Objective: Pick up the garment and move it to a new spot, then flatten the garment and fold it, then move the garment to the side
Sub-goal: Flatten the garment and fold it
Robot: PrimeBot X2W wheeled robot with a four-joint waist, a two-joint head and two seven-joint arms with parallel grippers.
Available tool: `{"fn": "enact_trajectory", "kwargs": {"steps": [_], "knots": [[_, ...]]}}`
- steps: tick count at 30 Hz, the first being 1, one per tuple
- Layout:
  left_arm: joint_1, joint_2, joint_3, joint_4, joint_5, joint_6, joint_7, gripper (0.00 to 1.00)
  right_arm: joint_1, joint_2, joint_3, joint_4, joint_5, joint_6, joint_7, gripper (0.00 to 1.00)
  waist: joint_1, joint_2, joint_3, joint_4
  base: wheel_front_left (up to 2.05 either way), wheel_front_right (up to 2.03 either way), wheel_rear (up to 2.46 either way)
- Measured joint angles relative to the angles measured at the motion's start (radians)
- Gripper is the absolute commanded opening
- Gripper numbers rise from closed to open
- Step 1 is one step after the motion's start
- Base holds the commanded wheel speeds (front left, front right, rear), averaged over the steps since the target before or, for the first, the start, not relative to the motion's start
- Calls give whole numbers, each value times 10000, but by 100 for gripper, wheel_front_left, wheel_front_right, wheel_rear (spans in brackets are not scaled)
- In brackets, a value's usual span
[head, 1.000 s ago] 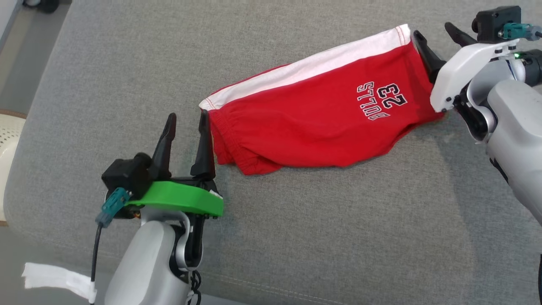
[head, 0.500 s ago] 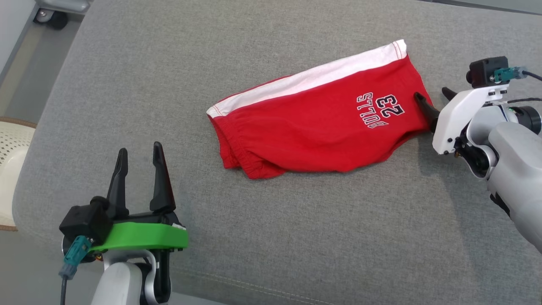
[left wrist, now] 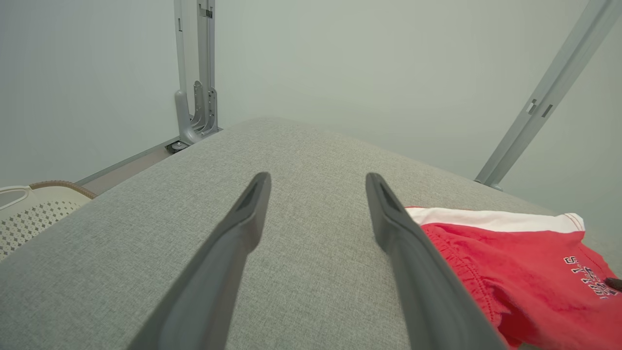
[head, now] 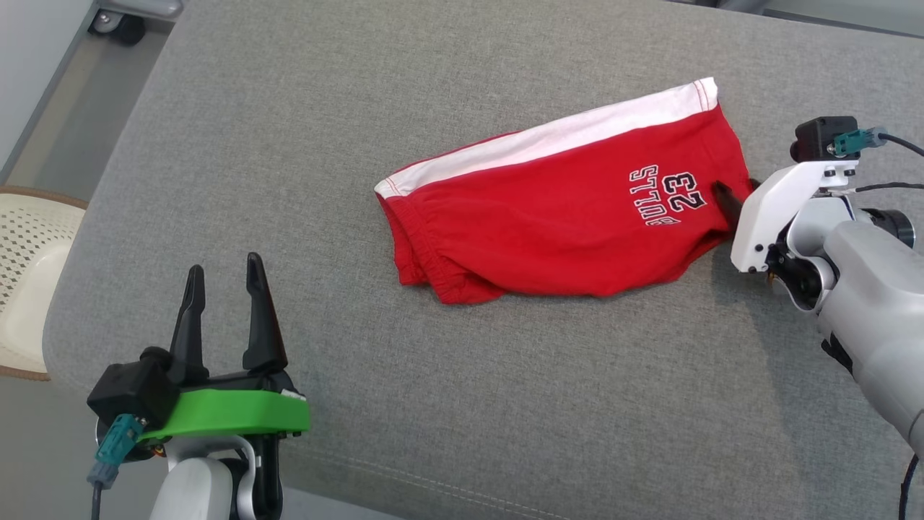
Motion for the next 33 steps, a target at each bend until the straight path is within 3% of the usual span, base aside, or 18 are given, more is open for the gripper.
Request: {"fn": "enact_trajectory", "kwargs": {"steps": [6, 15, 33], "knots": [[25, -4, 63, -44, 4, 35, 0, 100, 19, 217, -236, 98, 399, 2, -399, 0, 0, 0, -49, -112, 0, 0, 0], [84, -8, 75, -67, 94, 12, -2, 100, 526, 27, -456, -1193, 1051, 2, -1381, 0, 0, 0, -208, -575, 0, 0, 0], [491, -15, 88, -44, 397, -280, 0, 100, 3395, -673, -1615, -3168, 2065, 2, -3221, 0, 0, 0, -823, -2149, 0, 0, 0]]}}
